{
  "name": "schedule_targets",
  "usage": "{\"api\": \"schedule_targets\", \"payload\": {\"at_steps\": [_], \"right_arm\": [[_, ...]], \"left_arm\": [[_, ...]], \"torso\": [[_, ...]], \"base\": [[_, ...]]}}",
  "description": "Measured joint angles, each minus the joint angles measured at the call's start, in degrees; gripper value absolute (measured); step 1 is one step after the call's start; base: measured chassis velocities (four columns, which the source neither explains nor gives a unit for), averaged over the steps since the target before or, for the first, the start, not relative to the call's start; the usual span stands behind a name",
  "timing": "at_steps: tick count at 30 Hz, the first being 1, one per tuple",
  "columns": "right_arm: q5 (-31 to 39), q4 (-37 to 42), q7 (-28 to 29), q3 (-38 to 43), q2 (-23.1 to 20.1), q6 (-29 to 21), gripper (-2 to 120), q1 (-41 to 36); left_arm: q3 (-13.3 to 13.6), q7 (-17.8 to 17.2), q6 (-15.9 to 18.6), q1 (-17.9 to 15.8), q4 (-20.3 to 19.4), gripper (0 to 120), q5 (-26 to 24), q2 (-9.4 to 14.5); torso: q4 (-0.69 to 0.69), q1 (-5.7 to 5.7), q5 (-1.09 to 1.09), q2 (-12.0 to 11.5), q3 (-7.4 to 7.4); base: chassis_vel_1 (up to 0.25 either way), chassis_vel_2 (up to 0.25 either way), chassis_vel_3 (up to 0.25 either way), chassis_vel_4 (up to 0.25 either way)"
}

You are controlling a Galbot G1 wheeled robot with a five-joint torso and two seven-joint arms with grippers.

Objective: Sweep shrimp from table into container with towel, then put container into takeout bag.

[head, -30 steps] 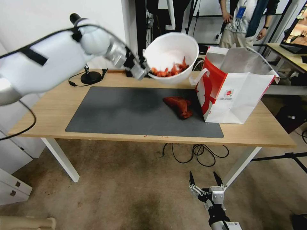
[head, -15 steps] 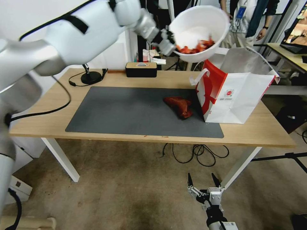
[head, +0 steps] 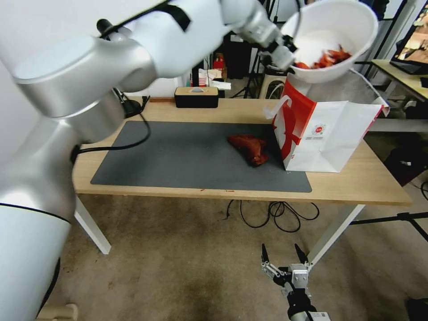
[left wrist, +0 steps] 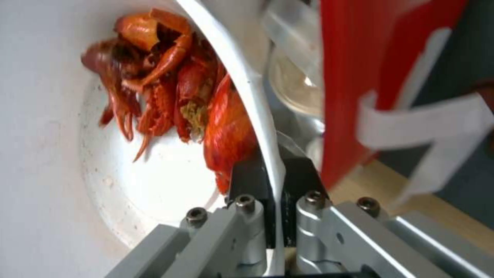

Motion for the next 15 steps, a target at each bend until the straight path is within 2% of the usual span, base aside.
{"api": "schedule_targets", "payload": {"at_steps": [2, 3, 6, 10, 15], "right_arm": [[-0.11, -0.02, 0.00, -0.12, 0.14, 0.00, 100, 0.00], [-0.11, -0.02, 0.00, -0.12, 0.14, 0.00, 100, 0.00], [-0.16, -0.23, -0.09, -0.09, 0.35, 0.50, 100, -0.27], [-0.17, -0.62, -0.16, -0.21, 0.33, 1.15, 100, -0.65], [-0.34, -0.71, -0.21, -0.83, 0.61, 1.20, 100, -0.47]], "left_arm": [[1.55, -0.15, 0.64, 0.19, 0.50, 0, -0.20, -0.05], [1.55, -0.15, 0.64, 0.19, 0.50, 0, -0.20, -0.05], [4.58, -0.35, 2.12, 1.36, 0.26, 0, -1.12, 0.08], [5.14, 0.57, 2.08, 2.13, -0.20, 0, -1.20, 0.17], [5.97, 1.02, 2.76, 1.32, -2.06, 0, -1.20, 0.34]], "torso": [[0.07, 0.00, -0.05, 0.00, 0.00], [0.07, 0.00, -0.05, 0.00, 0.00], [0.07, 0.01, -0.06, 0.00, 0.00], [0.04, 0.01, -0.04, 0.00, 0.01], [0.06, 0.01, -0.04, 0.00, 0.00]], "base": [[0.000, 0.000, 0.000, 0.000], [0.000, 0.000, 0.000, 0.000], [0.000, 0.000, 0.000, 0.000], [0.000, 0.000, 0.000, 0.000], [0.000, 0.000, 0.000, 0.000]]}}
